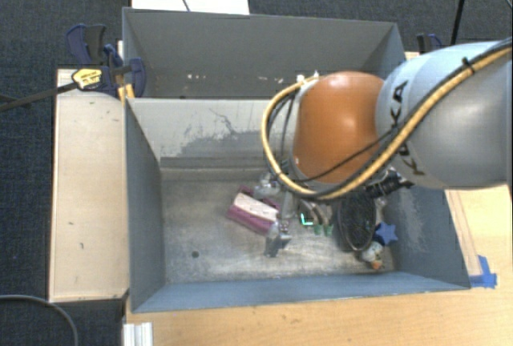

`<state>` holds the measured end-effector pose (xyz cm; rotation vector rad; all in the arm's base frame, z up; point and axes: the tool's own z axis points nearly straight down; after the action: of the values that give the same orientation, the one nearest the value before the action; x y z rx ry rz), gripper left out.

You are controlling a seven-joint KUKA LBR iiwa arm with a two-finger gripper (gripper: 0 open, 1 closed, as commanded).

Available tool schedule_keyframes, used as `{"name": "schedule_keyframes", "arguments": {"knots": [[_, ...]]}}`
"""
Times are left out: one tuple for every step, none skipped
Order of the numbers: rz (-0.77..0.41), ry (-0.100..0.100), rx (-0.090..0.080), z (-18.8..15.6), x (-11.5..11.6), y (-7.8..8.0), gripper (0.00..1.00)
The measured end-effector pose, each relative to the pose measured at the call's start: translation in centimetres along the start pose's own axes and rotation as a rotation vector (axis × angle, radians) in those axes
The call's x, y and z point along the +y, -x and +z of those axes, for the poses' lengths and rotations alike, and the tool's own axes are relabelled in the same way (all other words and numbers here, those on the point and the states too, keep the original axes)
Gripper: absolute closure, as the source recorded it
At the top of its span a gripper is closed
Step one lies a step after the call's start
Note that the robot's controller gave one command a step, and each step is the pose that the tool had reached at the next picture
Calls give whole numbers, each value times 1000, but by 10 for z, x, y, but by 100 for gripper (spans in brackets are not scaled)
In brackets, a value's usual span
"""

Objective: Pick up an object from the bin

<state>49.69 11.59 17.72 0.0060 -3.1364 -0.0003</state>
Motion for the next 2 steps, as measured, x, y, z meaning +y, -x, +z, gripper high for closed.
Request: {"name": "schedule_keyframes", "arguments": {"knots": [[-133, 0, -11, -13, -9, 28, 0], [-251, 1, -26, 82, -8, 46, 0]]}}
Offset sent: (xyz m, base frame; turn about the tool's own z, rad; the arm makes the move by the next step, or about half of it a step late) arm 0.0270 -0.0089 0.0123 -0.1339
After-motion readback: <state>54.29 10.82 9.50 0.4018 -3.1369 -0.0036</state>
